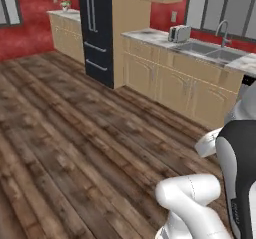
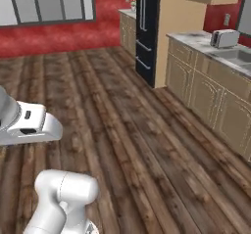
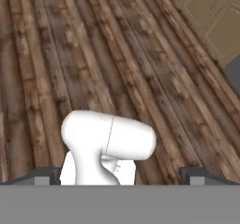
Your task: Move the condiment bottle and mustard from the cabinet to the dining counter.
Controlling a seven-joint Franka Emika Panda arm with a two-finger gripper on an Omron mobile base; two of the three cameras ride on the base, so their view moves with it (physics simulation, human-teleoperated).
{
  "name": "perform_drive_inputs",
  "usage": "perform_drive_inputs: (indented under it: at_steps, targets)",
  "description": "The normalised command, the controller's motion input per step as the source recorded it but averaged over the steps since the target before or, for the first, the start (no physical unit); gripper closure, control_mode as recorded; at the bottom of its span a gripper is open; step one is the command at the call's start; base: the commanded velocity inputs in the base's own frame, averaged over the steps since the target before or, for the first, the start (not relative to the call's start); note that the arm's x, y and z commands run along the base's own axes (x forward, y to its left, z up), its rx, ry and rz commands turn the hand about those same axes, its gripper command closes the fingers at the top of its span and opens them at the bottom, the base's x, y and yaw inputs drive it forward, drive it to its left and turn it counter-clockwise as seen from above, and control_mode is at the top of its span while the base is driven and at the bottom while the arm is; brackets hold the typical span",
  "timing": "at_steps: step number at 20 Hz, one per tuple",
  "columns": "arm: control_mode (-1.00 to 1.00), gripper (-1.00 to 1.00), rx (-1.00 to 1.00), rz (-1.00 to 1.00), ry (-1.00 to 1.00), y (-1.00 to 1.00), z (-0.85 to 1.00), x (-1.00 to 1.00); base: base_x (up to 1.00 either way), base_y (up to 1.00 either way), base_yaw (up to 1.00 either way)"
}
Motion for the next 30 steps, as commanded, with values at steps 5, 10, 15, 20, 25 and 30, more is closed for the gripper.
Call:
perform_drive_inputs:
  at_steps: [5,10,15,20,25,30]
  targets:
    - [1.00,-1.00,0.00,0.00,0.00,0.00,0.00,0.00,0.56,-0.88,-0.40]
    - [1.00,-1.00,0.00,0.00,0.00,0.00,0.00,0.00,0.93,-0.84,-0.09]
    - [1.00,-1.00,0.00,0.00,0.00,0.00,0.00,0.00,0.80,-0.92,-0.04]
    - [1.00,-1.00,0.00,0.00,0.00,0.00,0.00,0.00,0.28,-0.82,-0.08]
    - [1.00,-1.00,0.00,0.00,0.00,0.00,0.00,0.00,0.34,-0.45,-0.53]
    - [1.00,-1.00,0.00,0.00,0.00,0.00,0.00,0.00,0.32,-0.28,-0.68]
